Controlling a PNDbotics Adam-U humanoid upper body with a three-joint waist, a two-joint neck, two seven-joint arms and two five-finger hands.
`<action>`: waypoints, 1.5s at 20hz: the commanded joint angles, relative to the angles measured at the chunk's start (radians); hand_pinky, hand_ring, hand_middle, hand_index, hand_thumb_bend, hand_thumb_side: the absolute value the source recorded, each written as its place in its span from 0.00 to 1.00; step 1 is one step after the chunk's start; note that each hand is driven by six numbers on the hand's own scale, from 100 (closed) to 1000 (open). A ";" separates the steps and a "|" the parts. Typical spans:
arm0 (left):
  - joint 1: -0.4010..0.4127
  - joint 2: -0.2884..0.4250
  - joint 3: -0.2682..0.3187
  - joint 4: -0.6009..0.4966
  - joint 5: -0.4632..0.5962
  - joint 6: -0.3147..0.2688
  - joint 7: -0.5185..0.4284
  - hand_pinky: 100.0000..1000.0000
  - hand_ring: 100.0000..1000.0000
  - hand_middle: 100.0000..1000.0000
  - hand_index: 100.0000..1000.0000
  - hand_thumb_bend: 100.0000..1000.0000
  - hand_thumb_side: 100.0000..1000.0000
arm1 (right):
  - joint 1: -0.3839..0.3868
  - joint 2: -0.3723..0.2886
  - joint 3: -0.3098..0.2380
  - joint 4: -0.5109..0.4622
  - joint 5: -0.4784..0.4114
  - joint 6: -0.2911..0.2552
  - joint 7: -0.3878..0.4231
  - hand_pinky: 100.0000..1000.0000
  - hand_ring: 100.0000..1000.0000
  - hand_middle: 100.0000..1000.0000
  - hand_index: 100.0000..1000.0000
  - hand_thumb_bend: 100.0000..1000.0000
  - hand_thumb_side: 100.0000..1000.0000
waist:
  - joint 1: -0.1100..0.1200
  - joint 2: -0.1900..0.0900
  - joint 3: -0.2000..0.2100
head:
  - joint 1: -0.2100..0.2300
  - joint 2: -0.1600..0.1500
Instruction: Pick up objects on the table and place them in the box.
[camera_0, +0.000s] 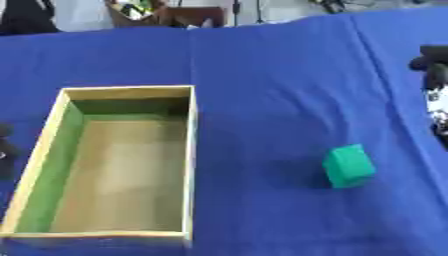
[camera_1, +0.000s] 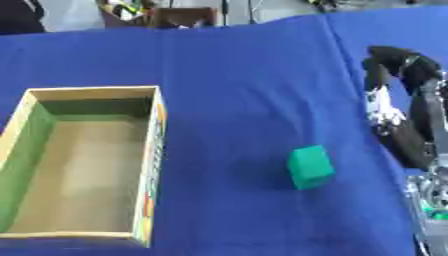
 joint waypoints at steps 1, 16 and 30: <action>-0.006 0.008 0.005 -0.019 -0.004 0.000 -0.001 0.00 0.27 0.43 0.44 0.00 0.90 | -0.009 -0.011 -0.008 -0.021 0.006 -0.004 0.003 0.78 0.68 0.59 0.76 0.00 0.75 | -0.002 -0.019 0.000 | -0.001 -0.011; -0.003 0.011 0.005 -0.019 -0.006 0.002 -0.002 0.00 0.27 0.43 0.44 0.00 0.90 | -0.003 -0.158 -0.025 -0.021 0.116 -0.095 0.061 0.79 0.77 0.72 0.83 0.00 1.00 | -0.008 -0.023 -0.001 | 0.021 0.033; 0.003 0.022 -0.001 -0.019 -0.007 0.001 -0.008 0.00 0.27 0.43 0.44 0.00 0.90 | -0.039 -0.586 0.070 -0.021 0.490 -0.340 0.335 0.81 0.87 0.78 0.87 0.40 1.00 | -0.016 -0.029 0.012 | 0.011 0.019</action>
